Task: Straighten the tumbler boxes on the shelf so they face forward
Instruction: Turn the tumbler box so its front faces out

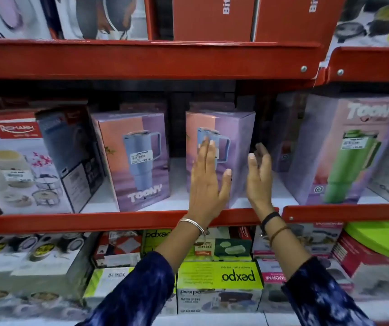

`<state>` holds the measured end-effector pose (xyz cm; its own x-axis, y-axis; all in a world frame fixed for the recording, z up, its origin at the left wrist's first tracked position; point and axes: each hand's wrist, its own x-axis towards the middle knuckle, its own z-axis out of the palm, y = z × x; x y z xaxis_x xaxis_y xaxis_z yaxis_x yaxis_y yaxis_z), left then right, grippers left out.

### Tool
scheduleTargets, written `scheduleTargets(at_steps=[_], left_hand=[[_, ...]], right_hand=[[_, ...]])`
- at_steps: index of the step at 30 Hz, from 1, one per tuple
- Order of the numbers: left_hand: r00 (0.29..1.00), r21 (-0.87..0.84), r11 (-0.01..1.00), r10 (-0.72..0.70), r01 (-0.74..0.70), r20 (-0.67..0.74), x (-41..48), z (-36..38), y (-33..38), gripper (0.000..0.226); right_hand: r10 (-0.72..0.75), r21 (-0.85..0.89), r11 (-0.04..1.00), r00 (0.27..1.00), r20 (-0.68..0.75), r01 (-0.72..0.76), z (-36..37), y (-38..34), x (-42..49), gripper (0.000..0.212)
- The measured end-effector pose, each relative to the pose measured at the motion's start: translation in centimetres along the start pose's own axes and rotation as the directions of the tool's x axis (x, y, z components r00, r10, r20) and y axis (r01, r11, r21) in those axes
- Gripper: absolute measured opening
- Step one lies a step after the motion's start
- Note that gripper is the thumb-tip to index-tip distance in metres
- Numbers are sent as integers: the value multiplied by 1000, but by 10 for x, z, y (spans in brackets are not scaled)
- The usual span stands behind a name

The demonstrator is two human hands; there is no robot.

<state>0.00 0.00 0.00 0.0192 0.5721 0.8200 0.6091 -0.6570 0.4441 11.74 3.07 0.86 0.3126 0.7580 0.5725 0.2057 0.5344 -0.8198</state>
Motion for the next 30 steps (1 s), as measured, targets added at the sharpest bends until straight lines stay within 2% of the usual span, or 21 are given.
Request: scheduleTargets(at_steps=[3, 6, 9, 17, 19, 22, 24, 27, 30], left_hand=[[989, 34, 989, -146, 146, -12, 0, 8, -1, 68], [976, 7, 976, -217, 217, -35, -1, 12, 2, 71], [966, 5, 967, -254, 254, -56, 5, 12, 1, 68], [947, -155, 942, -312, 299, -72, 39, -19, 9, 52], [942, -194, 928, -332, 317, -50, 44, -25, 13, 66], [928, -162, 915, -372, 369, 13, 46, -29, 13, 115], [928, -116, 921, -373, 373, 17, 46, -30, 9, 130], [941, -131, 934, -338, 331, -30, 47, -33, -1, 125], [954, -191, 940, -296, 283, -44, 48, -37, -5, 113]], right_hand=[[172, 55, 983, 981, 85, -177, 1, 6, 15, 47], [222, 72, 970, 965, 142, -234, 0, 15, 22, 37], [176, 97, 977, 976, 128, -189, -2, 13, 21, 26], [8, 123, 992, 997, 79, -18, -2, -17, 12, 26], [-8, 175, 984, 997, 72, -5, 1, -26, 6, 28], [-2, 236, 972, 998, 58, -12, 5, -36, -3, 43], [-24, 249, 969, 995, 92, 1, 4, -38, -5, 52], [-11, 269, 962, 984, 178, -38, -2, -36, 2, 57], [25, 260, 964, 993, 118, -56, -3, -27, 16, 34]])
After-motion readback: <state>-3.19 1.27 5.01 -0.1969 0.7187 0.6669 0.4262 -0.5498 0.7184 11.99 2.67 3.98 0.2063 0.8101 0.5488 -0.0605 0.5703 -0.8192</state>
